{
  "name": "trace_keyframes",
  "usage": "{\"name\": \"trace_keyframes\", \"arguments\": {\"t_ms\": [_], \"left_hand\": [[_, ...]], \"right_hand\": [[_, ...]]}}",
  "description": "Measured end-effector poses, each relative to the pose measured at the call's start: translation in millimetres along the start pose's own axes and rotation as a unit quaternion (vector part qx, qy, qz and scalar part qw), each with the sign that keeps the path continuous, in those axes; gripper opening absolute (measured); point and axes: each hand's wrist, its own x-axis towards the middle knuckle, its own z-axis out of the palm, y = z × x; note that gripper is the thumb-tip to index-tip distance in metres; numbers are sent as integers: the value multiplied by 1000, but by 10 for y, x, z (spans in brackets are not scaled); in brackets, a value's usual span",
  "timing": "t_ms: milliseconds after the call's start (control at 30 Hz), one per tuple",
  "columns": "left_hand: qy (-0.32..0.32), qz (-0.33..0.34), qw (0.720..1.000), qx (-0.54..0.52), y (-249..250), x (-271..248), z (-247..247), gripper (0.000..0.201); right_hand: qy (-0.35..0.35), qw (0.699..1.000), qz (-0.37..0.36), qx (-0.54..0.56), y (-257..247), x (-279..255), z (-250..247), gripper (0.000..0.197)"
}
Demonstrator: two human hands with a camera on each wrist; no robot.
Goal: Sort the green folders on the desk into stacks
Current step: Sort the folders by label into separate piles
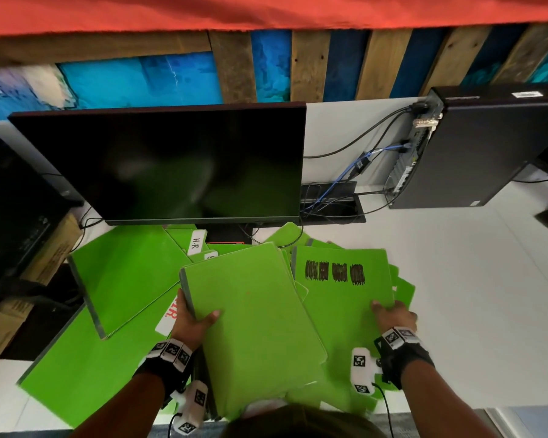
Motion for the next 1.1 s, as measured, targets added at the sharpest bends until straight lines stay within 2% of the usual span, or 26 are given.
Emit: {"name": "trace_keyframes", "arguments": {"t_ms": [167,233,333,400,500,600,733,867,933,1033,1100], "left_hand": [[3,-15,1000,0,30,-13,32,103],[5,-17,1000,6,32,-16,24,106],[6,-25,1000,4,73,-39,21,106],[4,-26,1000,-6,91,-47,18,106],[3,-26,1000,-12,131,-58,13,105],[3,-27,999,-18,195,-57,46,101],[6,-14,999,-46,225,-6,111,101],[-2,-4,997,-76,401,-100,239,83],[-13,-1,996,-89,433,-139,281,80],[-24,-1,996,-83,441,-189,287,86],[-36,2,996,-75,446,-230,282,91]], "right_hand": [[-18,992,3,125,1,62,-89,63],[-17,994,-27,103,-4,42,-186,51],[42,988,-77,126,-9,114,-483,38],[69,973,-104,193,10,157,-787,36],[73,936,-112,326,45,138,-1218,34],[53,915,-128,378,-18,89,-1343,15],[-34,930,-166,325,-160,4,-885,23],[-127,934,-213,257,-234,-314,-174,52],[-170,933,-202,243,-271,-533,66,67],[-186,949,-201,155,-325,-716,287,75],[-205,946,-223,115,-372,-748,389,75]]}}
